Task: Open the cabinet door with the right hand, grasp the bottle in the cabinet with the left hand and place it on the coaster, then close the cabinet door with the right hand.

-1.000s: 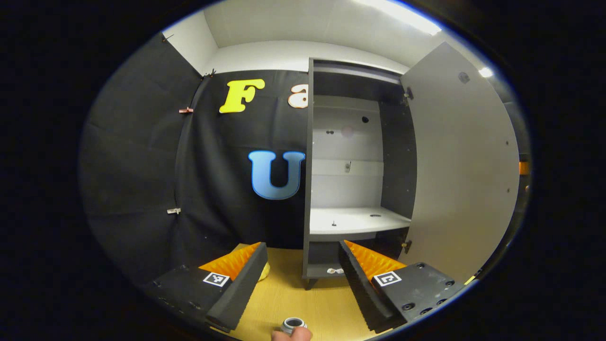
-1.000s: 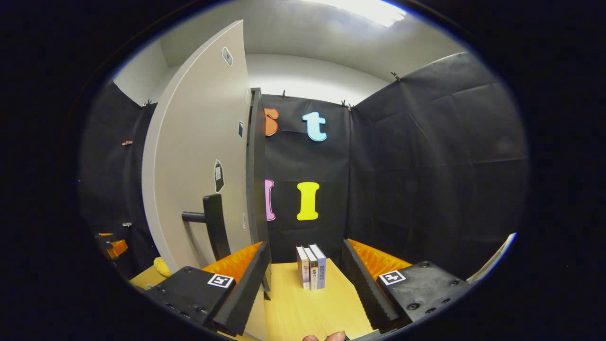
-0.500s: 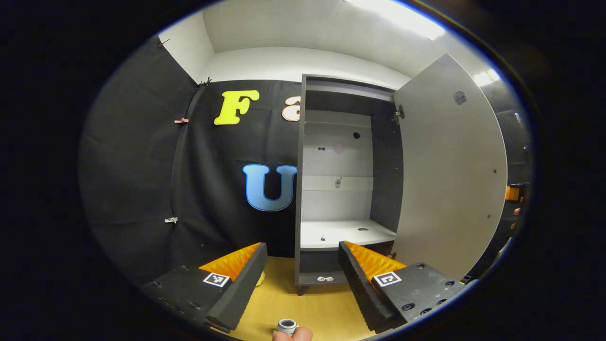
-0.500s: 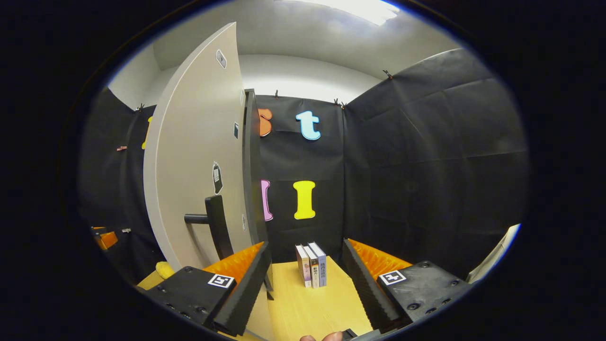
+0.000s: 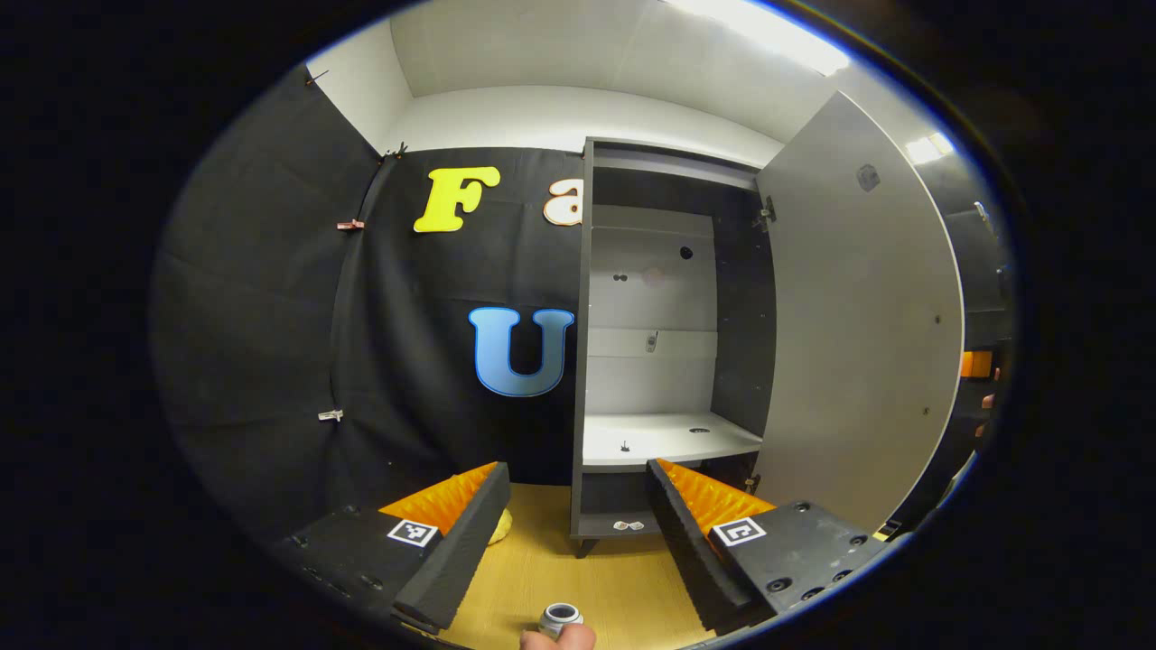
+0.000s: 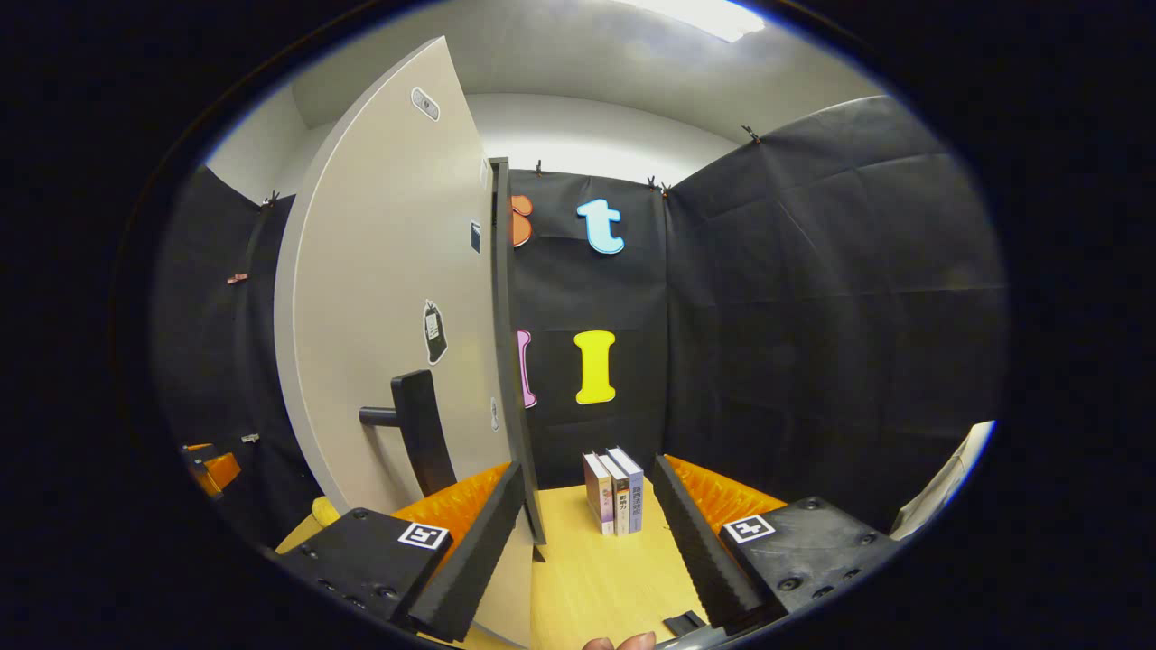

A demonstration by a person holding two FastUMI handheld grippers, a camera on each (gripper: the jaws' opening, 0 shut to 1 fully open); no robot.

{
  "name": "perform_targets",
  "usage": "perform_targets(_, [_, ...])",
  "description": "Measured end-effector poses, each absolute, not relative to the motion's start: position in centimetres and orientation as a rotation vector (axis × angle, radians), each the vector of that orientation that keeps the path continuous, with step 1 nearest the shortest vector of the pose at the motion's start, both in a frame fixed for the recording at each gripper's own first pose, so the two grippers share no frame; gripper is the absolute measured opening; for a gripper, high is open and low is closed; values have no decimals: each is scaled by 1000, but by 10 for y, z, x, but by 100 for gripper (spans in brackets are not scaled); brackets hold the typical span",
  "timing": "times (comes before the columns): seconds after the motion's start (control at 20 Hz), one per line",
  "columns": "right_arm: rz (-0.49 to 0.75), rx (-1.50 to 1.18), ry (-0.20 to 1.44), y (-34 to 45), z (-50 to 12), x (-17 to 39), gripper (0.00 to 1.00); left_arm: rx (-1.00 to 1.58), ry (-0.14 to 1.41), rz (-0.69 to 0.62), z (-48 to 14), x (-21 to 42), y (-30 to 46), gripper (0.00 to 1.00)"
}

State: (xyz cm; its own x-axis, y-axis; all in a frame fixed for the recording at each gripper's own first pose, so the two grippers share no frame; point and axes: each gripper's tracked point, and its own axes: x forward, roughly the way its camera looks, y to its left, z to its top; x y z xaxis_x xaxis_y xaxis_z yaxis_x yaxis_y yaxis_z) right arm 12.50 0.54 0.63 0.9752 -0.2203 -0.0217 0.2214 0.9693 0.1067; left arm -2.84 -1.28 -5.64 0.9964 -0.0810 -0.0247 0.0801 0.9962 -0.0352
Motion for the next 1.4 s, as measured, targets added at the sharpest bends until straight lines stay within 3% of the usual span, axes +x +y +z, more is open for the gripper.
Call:
perform_targets(0.55, [-128, 148, 17, 49, 3, 139, 95, -17, 9, -48, -51, -32, -2, 95])
perform_targets(1.2, [138, 199, 48, 133, -4, 143, 97, -36, 6, -37, -50, -39, 3, 95])
perform_targets(1.4, [170, 170, 47, 138, -5, 142, 98, -34, -6, -40, -45, -41, 5, 95])
